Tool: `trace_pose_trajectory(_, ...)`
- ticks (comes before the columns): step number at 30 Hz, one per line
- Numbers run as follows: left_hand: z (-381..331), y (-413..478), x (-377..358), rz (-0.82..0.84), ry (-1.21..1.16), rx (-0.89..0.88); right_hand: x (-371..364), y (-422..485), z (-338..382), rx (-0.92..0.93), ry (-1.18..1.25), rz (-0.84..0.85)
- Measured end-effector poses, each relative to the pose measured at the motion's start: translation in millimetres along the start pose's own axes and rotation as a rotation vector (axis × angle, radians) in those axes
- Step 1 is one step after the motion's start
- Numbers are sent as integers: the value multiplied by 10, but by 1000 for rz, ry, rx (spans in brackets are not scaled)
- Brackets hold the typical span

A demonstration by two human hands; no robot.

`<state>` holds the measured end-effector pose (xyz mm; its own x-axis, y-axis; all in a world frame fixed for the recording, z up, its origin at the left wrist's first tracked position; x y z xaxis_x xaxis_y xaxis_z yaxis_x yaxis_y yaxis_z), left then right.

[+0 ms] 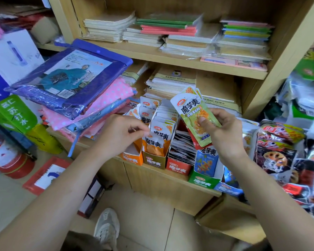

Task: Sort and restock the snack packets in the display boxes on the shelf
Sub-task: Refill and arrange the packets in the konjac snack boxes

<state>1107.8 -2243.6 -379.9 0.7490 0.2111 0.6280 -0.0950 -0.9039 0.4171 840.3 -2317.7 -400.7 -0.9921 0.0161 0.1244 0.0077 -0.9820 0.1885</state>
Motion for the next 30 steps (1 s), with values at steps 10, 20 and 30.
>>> trace_pose_trajectory(10, 28, 91, 450, -413, -49, 59, -41, -17, 11, 1, -19, -14)
trace_pose_trajectory(20, 297, -177, 922, -729, -33, 178, -58, -47, 34, -15, -2, -26)
trace_pose_trajectory(30, -85, 101, -283, 80, 457, -112, -93, -54, 10, -18, 3, -19)
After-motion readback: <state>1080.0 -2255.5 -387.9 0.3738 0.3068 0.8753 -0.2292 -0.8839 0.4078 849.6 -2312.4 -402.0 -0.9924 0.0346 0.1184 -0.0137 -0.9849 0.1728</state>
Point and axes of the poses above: each hand's wrist, its own y-axis towards the middle knuckle, its own x-axis out of the back of the hand, z = x × y, the point moved 9 cm from there along y, towards the middle knuckle, and after that the axes turned 2 degrees about -x, right-handed, at the moved point
